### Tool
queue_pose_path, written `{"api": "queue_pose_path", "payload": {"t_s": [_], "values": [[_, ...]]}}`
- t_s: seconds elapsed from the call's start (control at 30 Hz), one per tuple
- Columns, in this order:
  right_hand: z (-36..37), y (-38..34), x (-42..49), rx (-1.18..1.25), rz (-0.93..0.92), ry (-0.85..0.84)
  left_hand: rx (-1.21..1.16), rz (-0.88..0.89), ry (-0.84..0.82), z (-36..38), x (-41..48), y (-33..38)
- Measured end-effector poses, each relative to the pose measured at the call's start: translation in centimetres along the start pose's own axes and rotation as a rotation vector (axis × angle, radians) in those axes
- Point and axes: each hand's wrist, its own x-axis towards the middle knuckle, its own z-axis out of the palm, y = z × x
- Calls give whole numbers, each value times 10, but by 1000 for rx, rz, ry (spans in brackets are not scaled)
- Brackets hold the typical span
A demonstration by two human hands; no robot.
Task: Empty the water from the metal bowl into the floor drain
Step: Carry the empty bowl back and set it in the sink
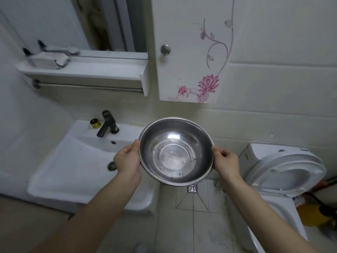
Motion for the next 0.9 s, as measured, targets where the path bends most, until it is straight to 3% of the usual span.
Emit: {"api": "queue_pose_path", "payload": {"t_s": [0.37,0.9], "values": [[89,-15,-27,-43,-11,-97,-38,-26,61,-70,42,38],[238,-14,-76,-31,-14,-110,-41,9,64,-173,152,102]]}}
